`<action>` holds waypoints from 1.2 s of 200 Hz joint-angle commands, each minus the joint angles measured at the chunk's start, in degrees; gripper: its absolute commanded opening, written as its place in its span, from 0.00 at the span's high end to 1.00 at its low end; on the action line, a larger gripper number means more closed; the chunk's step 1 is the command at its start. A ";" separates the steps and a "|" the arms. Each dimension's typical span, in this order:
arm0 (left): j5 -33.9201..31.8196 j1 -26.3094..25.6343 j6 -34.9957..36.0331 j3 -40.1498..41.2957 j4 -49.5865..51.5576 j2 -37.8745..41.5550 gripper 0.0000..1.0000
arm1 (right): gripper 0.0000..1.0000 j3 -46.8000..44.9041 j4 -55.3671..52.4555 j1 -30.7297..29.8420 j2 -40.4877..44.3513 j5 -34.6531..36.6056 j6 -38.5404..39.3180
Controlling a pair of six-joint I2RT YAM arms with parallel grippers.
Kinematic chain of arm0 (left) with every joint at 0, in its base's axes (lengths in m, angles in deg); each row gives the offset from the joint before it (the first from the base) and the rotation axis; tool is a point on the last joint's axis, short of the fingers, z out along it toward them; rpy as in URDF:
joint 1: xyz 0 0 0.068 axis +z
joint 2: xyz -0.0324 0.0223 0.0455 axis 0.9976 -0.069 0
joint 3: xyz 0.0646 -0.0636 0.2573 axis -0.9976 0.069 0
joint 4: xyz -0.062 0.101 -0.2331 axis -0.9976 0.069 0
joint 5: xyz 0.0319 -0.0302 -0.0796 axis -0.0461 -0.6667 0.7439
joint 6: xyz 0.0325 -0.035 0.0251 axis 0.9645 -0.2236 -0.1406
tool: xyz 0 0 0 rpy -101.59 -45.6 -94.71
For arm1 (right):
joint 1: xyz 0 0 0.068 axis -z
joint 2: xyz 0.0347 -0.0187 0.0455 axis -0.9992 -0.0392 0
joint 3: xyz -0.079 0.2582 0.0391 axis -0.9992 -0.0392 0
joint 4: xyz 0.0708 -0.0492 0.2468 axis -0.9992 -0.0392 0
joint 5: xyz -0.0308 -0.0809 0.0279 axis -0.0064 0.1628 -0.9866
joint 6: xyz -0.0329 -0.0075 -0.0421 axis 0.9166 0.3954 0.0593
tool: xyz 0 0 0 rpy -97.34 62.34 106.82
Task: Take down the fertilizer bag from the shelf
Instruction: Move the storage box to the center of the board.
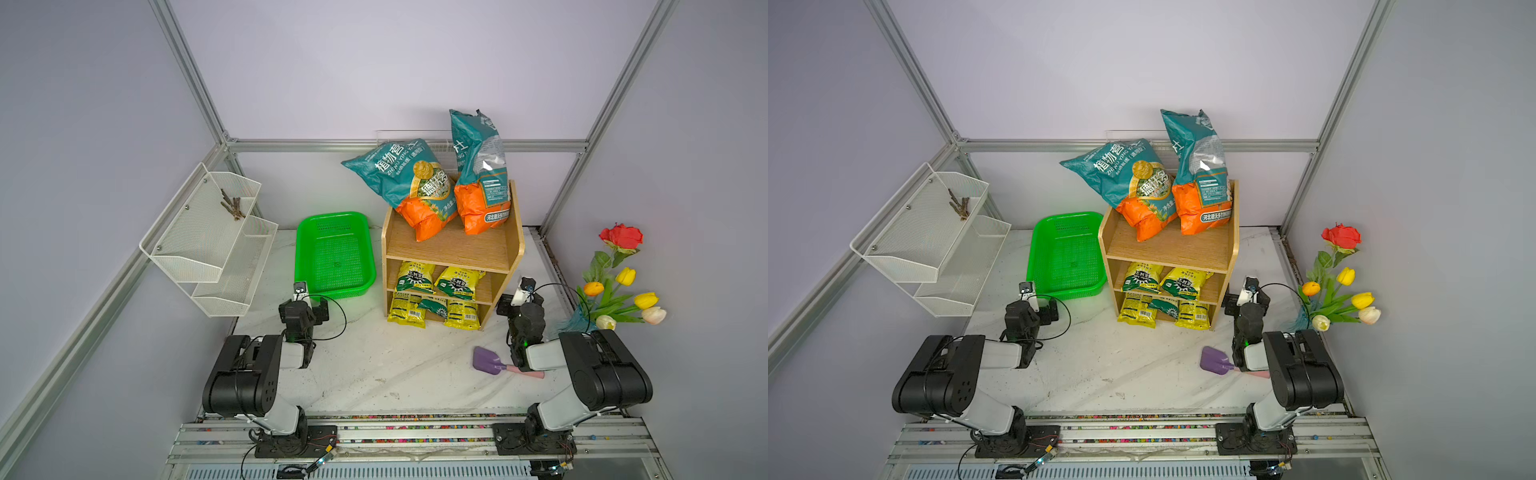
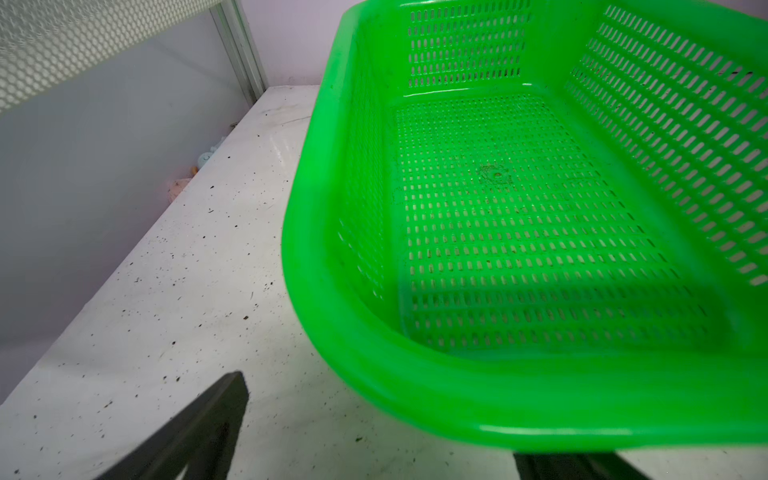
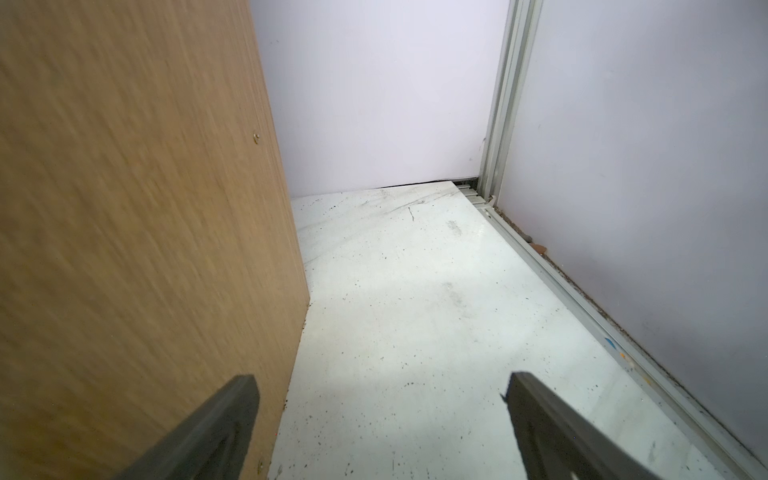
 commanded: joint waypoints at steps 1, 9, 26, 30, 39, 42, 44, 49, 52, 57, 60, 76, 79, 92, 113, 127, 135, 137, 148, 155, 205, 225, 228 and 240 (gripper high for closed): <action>-0.15 -0.08 -0.03 -2.28 -0.84 -0.09 0.00 | 0.00 -0.02 0.19 -1.45 -0.16 -3.05 -0.09; -0.19 -0.08 -0.02 -2.29 -0.82 -0.07 0.00 | 0.00 0.02 0.29 -1.49 -0.26 -3.02 -0.10; -0.17 -0.08 -0.02 -2.32 -0.78 -0.02 0.00 | 0.00 0.02 0.21 -1.48 -0.27 -3.04 -0.06; -0.17 -0.08 -0.04 -2.35 -0.72 -0.14 0.00 | 0.00 0.01 0.21 -1.49 -0.26 -3.07 -0.14; -0.13 -0.03 -0.01 -2.36 -0.77 -0.15 0.00 | 0.00 0.06 0.21 -1.49 -0.22 -3.08 -0.12; -0.13 -0.07 -0.01 -2.34 -0.77 -0.13 0.00 | 0.00 0.06 0.21 -1.50 -0.26 -3.09 -0.08; -0.16 -0.08 -0.03 -2.34 -0.77 -0.16 0.00 | 0.00 0.06 0.21 -1.50 -0.22 -3.08 -0.13; -0.12 -0.08 -0.04 -2.34 -0.77 -0.10 0.00 | 0.00 0.06 0.21 -1.44 -0.25 -3.06 -0.13; -0.18 -0.08 -0.04 -2.34 -0.77 -0.05 0.00 | 0.00 0.06 0.21 -1.47 -0.25 -3.02 -0.09; -0.15 -0.08 0.01 -2.40 -0.77 -0.03 0.00 | 0.00 0.05 0.21 -1.50 -0.26 -3.03 -0.10; -0.12 -0.05 0.01 -2.34 -0.77 -0.11 0.00 | 0.00 0.06 0.21 -1.50 -0.27 -3.03 -0.14; -0.13 -0.07 -0.03 -2.34 -0.77 -0.10 0.00 | 0.00 0.06 0.21 -1.48 -0.25 -3.03 -0.11; -0.14 -0.02 -0.04 -2.38 -0.77 -0.09 0.00 | 0.00 0.06 0.21 -1.48 -0.22 -3.09 -0.14; -0.20 -0.06 -0.02 -2.34 -0.77 -0.08 0.00 | 0.00 -0.02 0.21 -1.50 -0.21 -3.04 -0.08; -0.17 -0.03 0.01 -2.34 -0.76 -0.09 0.00 | 0.00 0.02 0.21 -1.47 -0.27 -3.04 -0.07; -0.17 -0.08 -0.04 -2.38 -0.77 -0.10 0.00 | 0.00 0.06 0.13 -1.48 -0.25 -3.02 -0.10; 0.21 0.01 -0.12 -2.52 -0.63 -0.32 0.00 | 0.00 0.06 0.20 -1.50 -0.22 -3.03 -0.08; 0.34 0.08 -0.12 -2.51 -0.60 -0.34 0.00 | 0.00 0.06 0.21 -1.50 -0.26 -3.09 -0.11; 0.69 0.22 -0.32 -2.51 -0.57 -0.22 0.00 | 0.00 0.07 0.21 -1.43 -0.25 -3.03 -0.13; 0.66 0.19 -0.22 -2.51 -0.67 -0.26 0.00 | 0.00 0.10 0.21 -1.50 -0.27 -3.06 -0.06; 4.90 2.43 -1.37 -2.02 -1.59 -0.27 0.00 | 0.00 0.10 -0.08 -1.12 -0.09 -3.75 -0.47; 5.66 2.43 -0.53 -2.09 -1.11 -0.08 0.00 | 0.00 -0.78 0.84 -1.32 1.16 -4.31 0.60; 5.88 2.39 -0.36 -2.01 -1.12 0.08 0.00 | 0.00 -1.00 0.67 -1.49 2.15 -3.98 0.68; 5.14 1.86 0.37 -1.38 -2.04 1.24 0.00 | 0.00 -1.04 -3.81 -2.73 7.38 -0.62 1.13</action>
